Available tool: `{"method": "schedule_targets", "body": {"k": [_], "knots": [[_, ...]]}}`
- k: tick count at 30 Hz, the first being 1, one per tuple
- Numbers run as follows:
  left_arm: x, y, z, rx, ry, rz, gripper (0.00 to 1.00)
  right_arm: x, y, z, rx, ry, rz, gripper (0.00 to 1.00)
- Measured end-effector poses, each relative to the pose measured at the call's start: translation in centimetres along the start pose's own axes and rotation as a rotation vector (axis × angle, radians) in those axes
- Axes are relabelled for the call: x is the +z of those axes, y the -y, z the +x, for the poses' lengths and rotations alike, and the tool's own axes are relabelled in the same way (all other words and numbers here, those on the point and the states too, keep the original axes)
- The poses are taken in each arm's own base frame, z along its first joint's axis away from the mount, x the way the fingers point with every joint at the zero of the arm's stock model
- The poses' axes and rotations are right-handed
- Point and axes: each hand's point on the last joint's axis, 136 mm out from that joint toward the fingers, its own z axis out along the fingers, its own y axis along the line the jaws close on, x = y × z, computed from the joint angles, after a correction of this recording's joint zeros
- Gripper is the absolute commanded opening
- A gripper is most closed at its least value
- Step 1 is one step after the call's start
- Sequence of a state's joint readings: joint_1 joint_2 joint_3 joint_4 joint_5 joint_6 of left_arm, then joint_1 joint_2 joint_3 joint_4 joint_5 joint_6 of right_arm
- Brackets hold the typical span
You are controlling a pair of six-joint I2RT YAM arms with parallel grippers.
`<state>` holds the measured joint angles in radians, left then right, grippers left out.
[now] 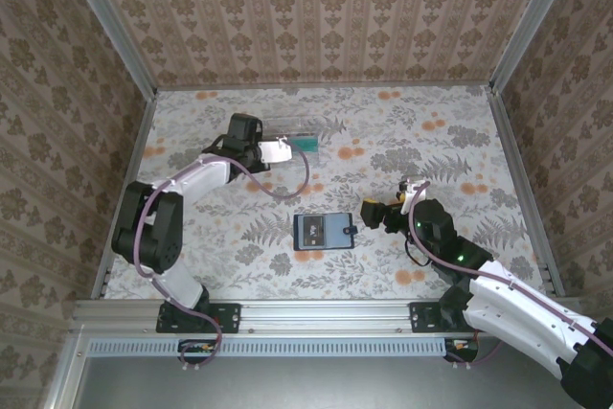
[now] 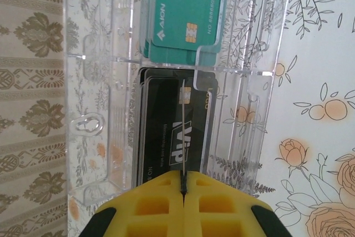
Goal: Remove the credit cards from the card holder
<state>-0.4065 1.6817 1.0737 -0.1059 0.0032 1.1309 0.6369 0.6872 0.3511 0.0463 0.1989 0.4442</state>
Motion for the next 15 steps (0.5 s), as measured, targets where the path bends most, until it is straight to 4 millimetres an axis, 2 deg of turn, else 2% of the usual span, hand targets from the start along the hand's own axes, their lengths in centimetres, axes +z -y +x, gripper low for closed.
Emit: {"method": "schedule_targets", "body": {"k": [7, 8, 9, 11, 12, 15], "knots": [[1.03, 0.37, 0.3, -0.001, -0.013, 0.02, 0.0, 0.01, 0.06, -0.03, 0.001, 0.001, 0.002, 1.0], [1.02, 0.33, 0.31, -0.002, -0.013, 0.019, 0.05, 0.01, 0.07, -0.03, 0.001, 0.001, 0.002, 1.0], [1.0, 0.2, 0.26, -0.002, -0.012, 0.016, 0.06, 0.01, 0.08, -0.04, 0.001, 0.001, 0.002, 1.0], [1.0, 0.07, 0.22, -0.002, -0.012, 0.014, 0.03, 0.02, 0.09, -0.07, 0.002, 0.002, 0.003, 1.0], [0.98, -0.02, 0.23, -0.002, -0.014, 0.011, 0.06, 0.02, 0.09, -0.09, 0.002, 0.003, 0.003, 1.0], [1.07, -0.19, 0.33, -0.002, -0.021, 0.005, 0.25, 0.02, 0.08, -0.1, 0.002, 0.004, 0.002, 1.0]]}}
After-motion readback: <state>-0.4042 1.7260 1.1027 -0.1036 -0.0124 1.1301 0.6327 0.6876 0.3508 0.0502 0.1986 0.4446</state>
